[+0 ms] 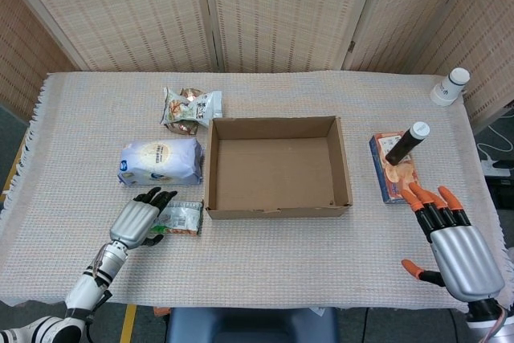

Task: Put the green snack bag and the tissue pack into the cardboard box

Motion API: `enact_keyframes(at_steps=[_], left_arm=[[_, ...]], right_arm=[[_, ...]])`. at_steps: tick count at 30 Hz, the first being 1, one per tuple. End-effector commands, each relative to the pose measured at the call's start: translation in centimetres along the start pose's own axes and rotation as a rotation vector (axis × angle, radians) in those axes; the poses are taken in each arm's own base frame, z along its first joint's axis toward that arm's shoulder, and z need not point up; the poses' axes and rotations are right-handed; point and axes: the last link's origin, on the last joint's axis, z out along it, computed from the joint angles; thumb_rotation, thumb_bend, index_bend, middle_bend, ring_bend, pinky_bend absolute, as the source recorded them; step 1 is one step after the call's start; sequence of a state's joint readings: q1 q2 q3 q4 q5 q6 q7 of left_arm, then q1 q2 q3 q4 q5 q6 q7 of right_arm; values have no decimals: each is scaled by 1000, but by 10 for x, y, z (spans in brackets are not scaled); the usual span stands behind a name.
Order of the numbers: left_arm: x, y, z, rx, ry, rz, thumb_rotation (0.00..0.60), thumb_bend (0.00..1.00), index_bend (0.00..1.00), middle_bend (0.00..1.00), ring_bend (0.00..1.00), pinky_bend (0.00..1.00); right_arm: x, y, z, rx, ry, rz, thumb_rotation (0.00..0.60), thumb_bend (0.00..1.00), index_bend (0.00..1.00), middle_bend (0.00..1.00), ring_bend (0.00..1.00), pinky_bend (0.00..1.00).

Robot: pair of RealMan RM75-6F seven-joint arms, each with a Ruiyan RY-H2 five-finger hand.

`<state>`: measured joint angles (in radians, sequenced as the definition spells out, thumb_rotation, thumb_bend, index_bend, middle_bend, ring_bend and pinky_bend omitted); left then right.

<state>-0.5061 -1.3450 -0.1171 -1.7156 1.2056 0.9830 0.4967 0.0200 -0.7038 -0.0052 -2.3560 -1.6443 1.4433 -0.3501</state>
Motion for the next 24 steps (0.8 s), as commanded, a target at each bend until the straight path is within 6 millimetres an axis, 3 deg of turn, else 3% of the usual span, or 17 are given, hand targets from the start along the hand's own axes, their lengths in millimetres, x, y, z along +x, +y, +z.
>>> enact_keyframes(at_steps=[1,24], left_arm=[[-3,-3,4,7,-20,11,600,226,68,117,47,225],[-29,-17,25,101,-83,38,600,232,66,128,52,237]], right_arm=[[0,0,0,-2,-2,-1,600,4,43,9,0,0],[-3,3,3,-18,-20,-8,600,4,42,9,0,0]])
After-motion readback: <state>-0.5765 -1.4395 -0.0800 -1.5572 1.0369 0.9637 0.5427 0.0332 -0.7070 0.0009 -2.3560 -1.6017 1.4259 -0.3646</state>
